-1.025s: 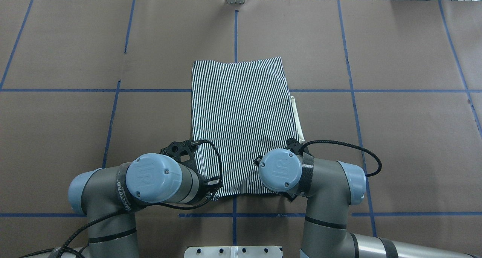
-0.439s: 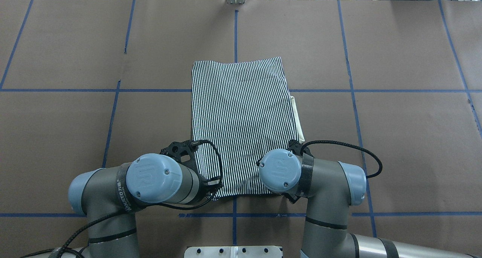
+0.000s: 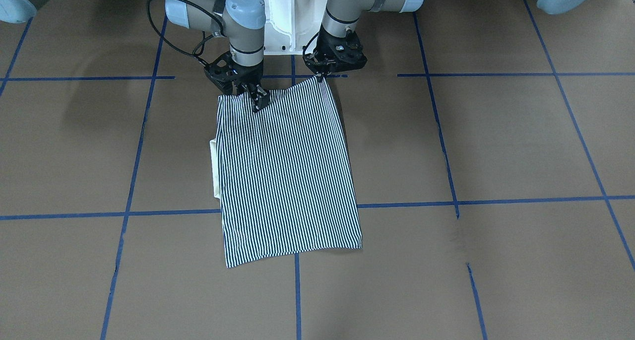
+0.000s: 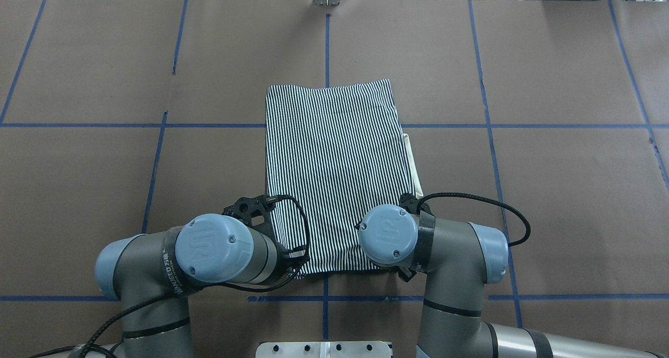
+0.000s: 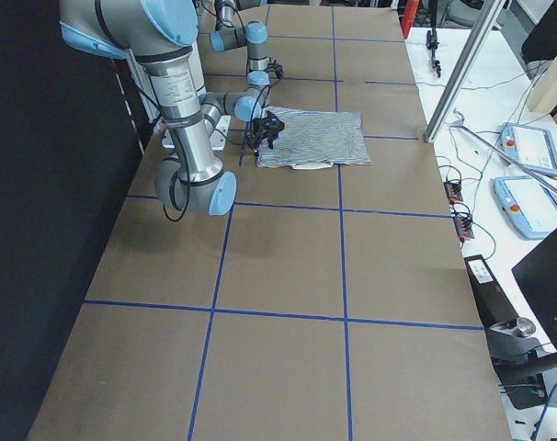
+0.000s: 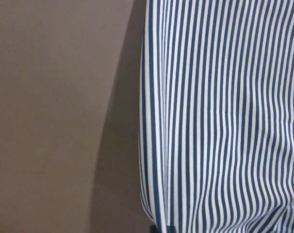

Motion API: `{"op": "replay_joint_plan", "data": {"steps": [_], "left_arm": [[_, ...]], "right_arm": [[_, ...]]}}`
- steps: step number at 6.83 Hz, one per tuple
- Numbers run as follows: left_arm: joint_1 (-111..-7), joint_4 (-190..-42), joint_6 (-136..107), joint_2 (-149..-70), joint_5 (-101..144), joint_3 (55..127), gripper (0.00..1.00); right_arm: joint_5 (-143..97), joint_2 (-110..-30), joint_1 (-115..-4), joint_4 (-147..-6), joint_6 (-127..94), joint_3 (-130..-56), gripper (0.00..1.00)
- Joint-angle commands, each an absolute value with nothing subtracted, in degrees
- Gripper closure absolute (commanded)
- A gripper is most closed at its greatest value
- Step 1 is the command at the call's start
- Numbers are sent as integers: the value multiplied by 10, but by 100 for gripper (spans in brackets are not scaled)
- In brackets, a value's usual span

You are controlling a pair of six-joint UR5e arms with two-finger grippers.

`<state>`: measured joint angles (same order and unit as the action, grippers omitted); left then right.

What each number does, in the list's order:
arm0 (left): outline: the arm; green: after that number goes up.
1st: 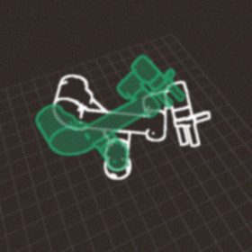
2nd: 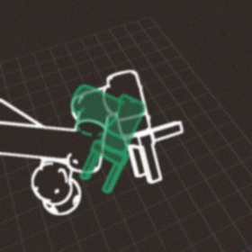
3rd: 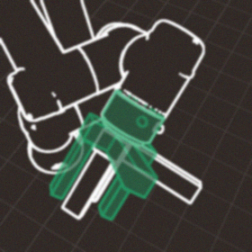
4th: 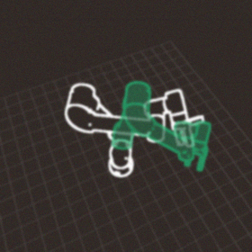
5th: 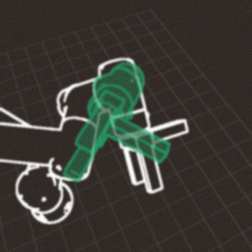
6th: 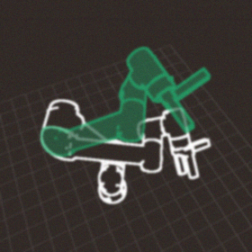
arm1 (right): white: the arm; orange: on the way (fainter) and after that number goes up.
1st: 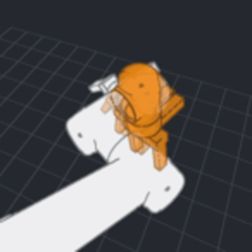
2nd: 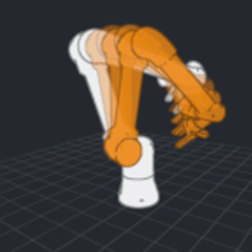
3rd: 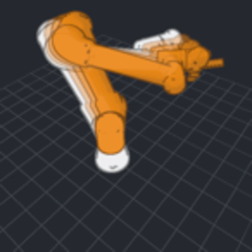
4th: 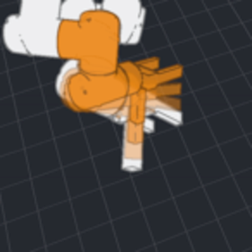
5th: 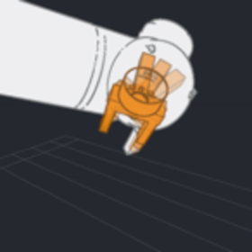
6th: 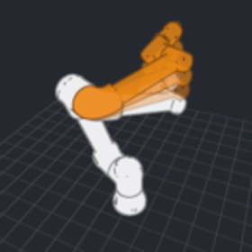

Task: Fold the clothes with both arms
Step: 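Press the shirt's near edge with both grippers to smooth it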

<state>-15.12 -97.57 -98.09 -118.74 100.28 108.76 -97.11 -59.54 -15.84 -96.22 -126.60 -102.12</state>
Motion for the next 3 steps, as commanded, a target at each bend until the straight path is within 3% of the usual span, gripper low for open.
{"op": "replay_joint_plan", "data": {"steps": [1, 3], "left_arm": [[-151, -976, -981, -1188, 1004, 1087, 100], [-151, -976, -981, -1192, 1003, 1087, 100]], "right_arm": [[-972, -592, -159, -971, -1273, -1029, 100], [-972, -592, -164, -971, -1272, -1032, 100]]}}
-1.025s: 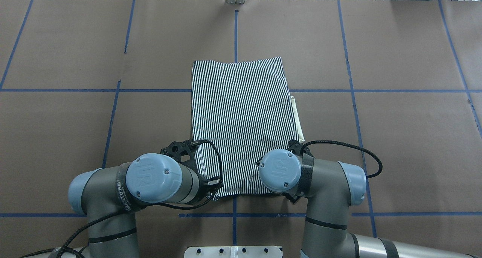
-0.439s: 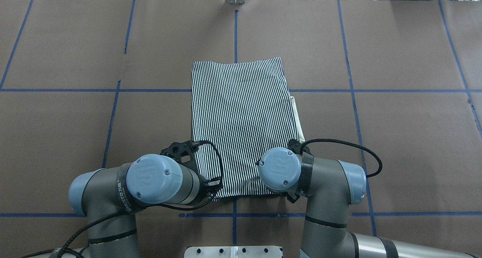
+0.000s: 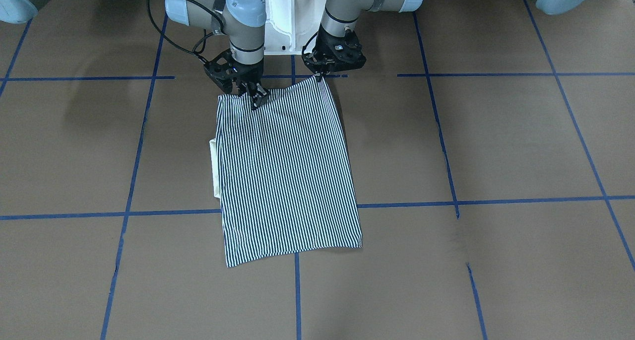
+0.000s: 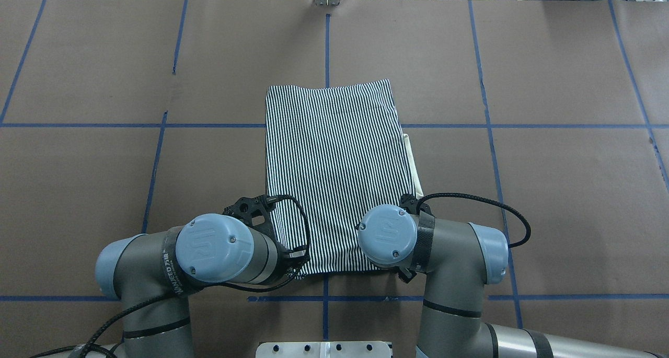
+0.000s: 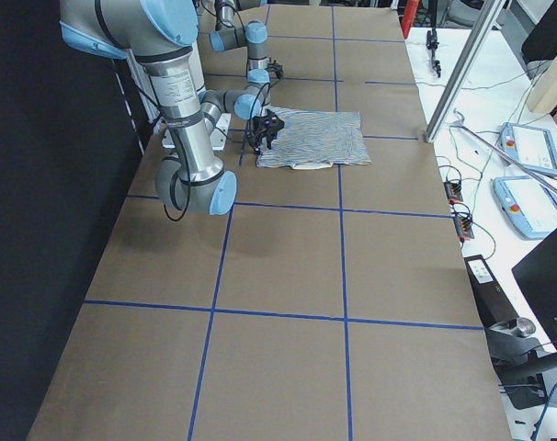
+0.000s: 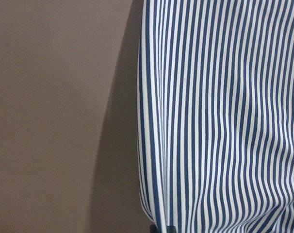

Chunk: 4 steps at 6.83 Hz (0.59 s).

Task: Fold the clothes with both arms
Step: 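Press the shirt's near edge with both grippers to smooth it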

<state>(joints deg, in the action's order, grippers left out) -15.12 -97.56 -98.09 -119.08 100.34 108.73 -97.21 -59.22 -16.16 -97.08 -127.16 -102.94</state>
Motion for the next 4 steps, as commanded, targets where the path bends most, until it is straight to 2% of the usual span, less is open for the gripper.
{"op": "replay_joint_plan", "data": {"steps": [1, 4], "left_arm": [[-151, -976, -981, -1193, 1004, 1087, 100], [-151, -976, -981, -1195, 1003, 1087, 100]], "right_arm": [[-972, -592, -166, -971, -1272, -1032, 100], [-973, -584, -171, -967, -1268, -1034, 100]]}}
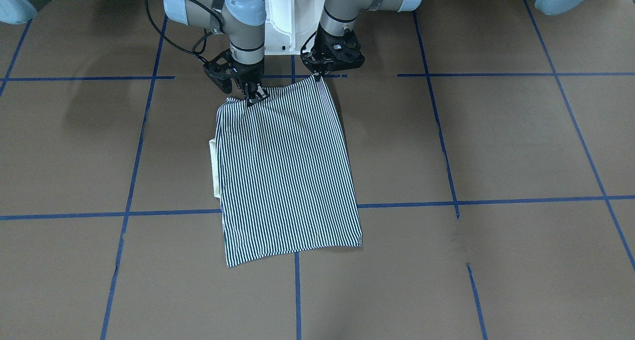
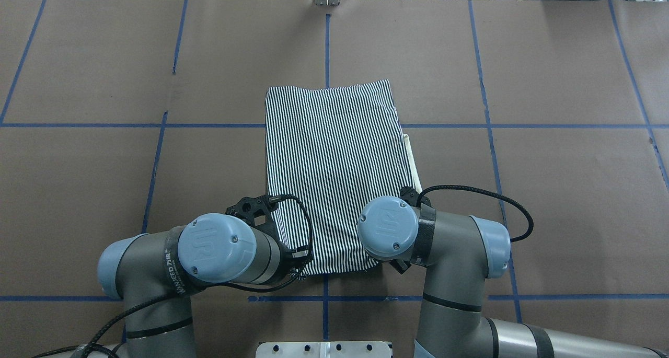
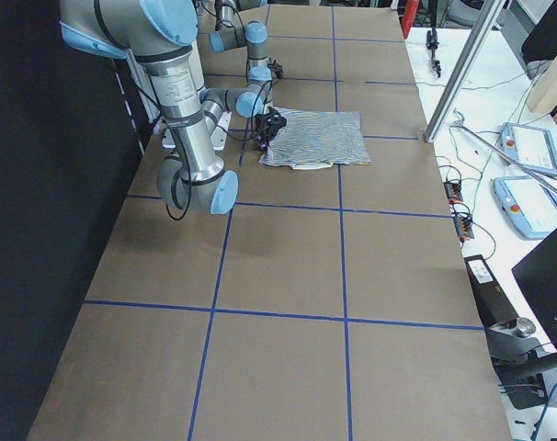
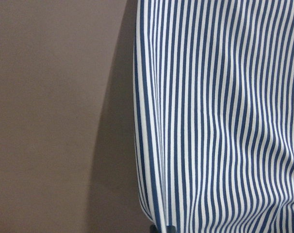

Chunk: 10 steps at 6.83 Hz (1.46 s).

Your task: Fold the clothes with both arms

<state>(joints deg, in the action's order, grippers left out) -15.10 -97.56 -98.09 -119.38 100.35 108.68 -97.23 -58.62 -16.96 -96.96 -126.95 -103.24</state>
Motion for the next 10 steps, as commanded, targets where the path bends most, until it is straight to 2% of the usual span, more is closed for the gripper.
{"op": "replay_joint_plan", "data": {"steps": [1, 4, 6, 8, 10], "left_arm": [[-152, -975, -980, -1188, 1003, 1098, 100], [-124, -908, -982, -1172, 1004, 1181, 100], [-98, -880, -1001, -1135, 1004, 1242, 100], [-98, -886, -1001, -1142, 1000, 1221, 100], [-152, -922, -1005, -1154, 999, 1181, 100]], "right_arm": [[-979, -584, -171, -965, -1267, -1048, 100], [-1004, -595, -143, -964, -1272, -1111, 100], [-998, -601, -113, -963, -1274, -1143, 100], [-965, -599, -112, -961, -1263, -1135, 100], [-942, -592, -137, -960, -1232, -1128, 100]]}}
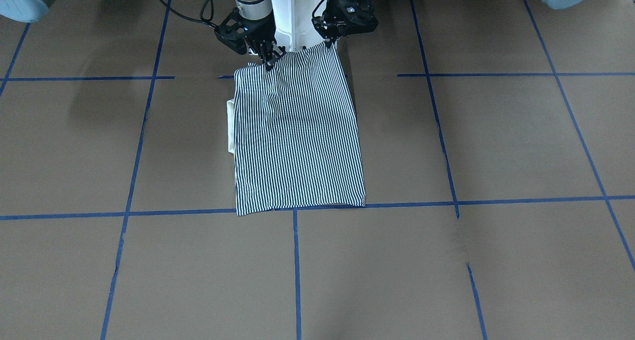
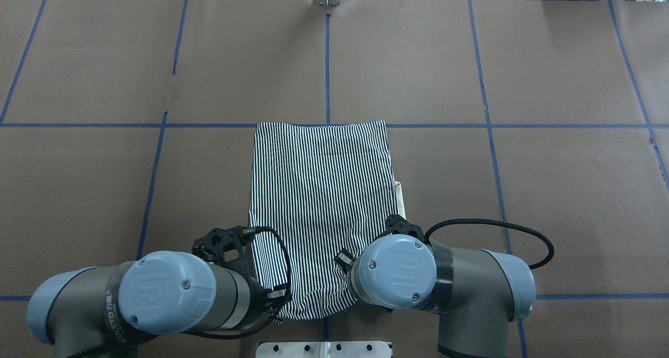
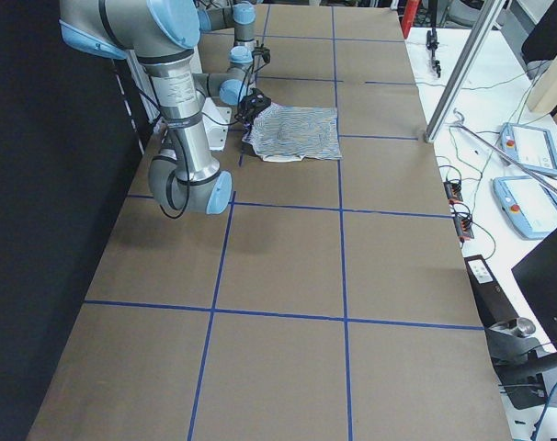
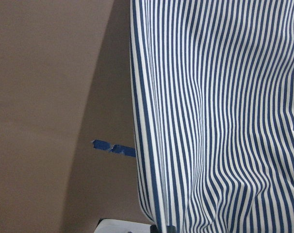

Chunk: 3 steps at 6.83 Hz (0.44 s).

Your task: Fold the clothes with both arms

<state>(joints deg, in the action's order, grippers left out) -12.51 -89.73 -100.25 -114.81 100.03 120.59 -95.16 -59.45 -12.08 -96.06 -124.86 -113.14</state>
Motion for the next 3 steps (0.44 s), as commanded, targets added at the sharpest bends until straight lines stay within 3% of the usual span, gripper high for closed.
{"op": "replay_joint_plan", "data": {"steps": [1, 3], "left_arm": [[-162, -973, -1014, -1154, 999, 1140, 100], [-165, -1000, -1044, -1157, 999, 1123, 100]], "right_arm": [[-942, -589, -151, -942, -1224, -1108, 100], [-944, -589, -160, -847, -1225, -1051, 100]]}}
